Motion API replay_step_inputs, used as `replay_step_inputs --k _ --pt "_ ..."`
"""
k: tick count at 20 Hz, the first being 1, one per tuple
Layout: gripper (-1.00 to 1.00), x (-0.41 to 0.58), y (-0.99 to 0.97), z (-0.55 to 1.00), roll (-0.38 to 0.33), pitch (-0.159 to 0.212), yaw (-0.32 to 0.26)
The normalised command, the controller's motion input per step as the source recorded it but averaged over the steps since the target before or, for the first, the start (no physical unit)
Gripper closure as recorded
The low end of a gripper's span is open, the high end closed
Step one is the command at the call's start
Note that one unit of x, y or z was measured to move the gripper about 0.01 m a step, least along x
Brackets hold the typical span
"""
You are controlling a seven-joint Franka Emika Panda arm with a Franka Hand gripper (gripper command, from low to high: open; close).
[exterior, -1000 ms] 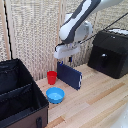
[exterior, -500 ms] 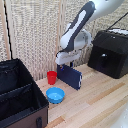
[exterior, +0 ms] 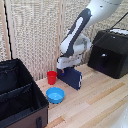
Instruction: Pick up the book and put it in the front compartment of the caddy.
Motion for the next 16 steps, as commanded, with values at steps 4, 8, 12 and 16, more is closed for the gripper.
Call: replay_step_inputs --k 4,8,12,16 --pt "1.0 -0.046 0.0 -0.01 -0.029 0.003 0.0" --pt "1.0 -0.174 0.0 0.08 -0.064 -0.065 -0.056" --pt "1.0 -0.117 -0.07 0.35 -0.082 0.067 -0.27" --pt "1.0 0.0 -0.15 0.35 -0.124 0.198 -0.251"
